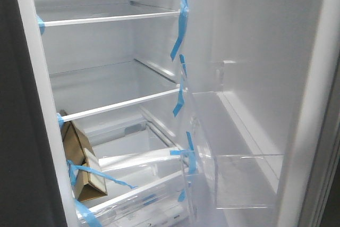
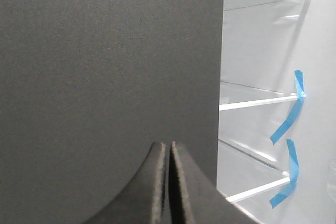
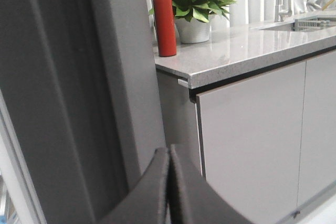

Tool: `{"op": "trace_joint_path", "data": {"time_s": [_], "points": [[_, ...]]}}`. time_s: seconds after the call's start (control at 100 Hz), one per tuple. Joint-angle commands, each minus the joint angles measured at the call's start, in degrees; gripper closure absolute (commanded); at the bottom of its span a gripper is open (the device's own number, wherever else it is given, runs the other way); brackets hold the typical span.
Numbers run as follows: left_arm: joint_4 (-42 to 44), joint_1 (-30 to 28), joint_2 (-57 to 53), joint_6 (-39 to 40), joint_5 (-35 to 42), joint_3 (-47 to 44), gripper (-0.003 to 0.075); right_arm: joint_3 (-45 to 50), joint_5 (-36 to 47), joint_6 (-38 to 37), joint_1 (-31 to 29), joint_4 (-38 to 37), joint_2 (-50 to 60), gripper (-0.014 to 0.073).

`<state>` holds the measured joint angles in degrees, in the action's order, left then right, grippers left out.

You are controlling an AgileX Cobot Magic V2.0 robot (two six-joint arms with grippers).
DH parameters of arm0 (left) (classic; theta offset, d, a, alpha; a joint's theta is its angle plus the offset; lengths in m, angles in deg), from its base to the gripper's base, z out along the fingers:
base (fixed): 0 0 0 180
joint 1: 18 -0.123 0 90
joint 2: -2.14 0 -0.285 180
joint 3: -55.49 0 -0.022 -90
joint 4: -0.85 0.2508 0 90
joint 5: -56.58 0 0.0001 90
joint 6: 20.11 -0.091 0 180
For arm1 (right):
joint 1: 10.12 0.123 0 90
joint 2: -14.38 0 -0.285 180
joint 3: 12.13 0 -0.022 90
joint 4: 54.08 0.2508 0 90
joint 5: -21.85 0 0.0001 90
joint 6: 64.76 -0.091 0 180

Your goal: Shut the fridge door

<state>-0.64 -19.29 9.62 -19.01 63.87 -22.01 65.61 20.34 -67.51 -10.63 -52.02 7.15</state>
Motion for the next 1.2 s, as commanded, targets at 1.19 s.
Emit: {"op": "trace_joint_path", "data": {"time_s": [1.19], "points": [[-0.2,0.0,-0.6,0.2,4.3,-2.0,0.0740,-42.5,-3.3,2.8,-14.7,38.4,-32.4,0.0639]]}}
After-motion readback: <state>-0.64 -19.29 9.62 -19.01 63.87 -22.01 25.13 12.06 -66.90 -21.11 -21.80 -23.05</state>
